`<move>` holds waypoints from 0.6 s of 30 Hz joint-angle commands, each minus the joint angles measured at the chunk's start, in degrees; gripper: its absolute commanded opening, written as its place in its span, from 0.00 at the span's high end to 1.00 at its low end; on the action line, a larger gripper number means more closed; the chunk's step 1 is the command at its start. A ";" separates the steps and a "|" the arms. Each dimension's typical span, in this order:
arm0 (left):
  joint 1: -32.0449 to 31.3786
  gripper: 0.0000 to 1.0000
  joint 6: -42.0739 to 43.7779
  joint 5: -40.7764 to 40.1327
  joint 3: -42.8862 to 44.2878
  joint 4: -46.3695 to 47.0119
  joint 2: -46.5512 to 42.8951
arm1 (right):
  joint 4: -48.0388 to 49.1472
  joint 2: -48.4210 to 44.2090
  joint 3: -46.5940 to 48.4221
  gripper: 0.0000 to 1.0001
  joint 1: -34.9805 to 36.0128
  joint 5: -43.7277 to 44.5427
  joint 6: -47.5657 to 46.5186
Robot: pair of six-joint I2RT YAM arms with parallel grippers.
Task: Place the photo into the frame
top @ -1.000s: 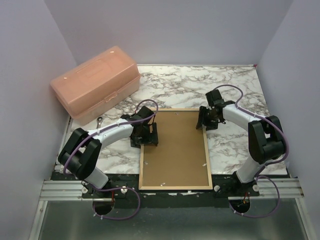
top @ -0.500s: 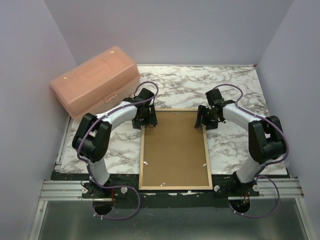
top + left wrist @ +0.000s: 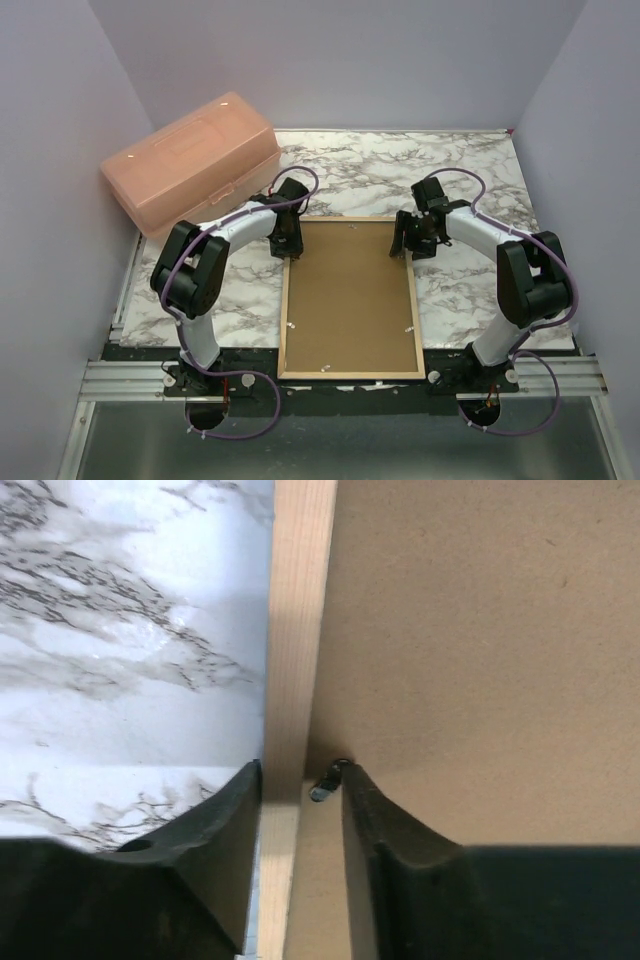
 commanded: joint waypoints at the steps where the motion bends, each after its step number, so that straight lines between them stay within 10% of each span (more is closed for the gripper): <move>1: -0.21 0.76 0.68 -2.69 -1.82 0.79 1.99 | -0.97 0.37 0.92 0.35 0.15 -1.02 -0.71; 7: -0.14 1.00 0.87 -2.66 -2.72 1.43 1.88 | -1.01 -0.18 0.22 0.35 0.09 -1.23 -0.90; 15: -0.19 1.00 1.28 -2.49 -4.05 1.82 -0.05 | -0.82 -1.58 -0.16 0.32 0.09 -1.62 -1.23; 16: -0.14 0.98 1.17 -2.61 -4.25 1.58 -0.75 | -0.69 -1.99 -0.26 0.27 0.14 -1.69 -1.29; 18: -0.13 0.57 0.38 -3.19 -4.34 0.38 -1.96 | -0.06 -3.15 -0.57 0.16 0.07 -1.39 -0.82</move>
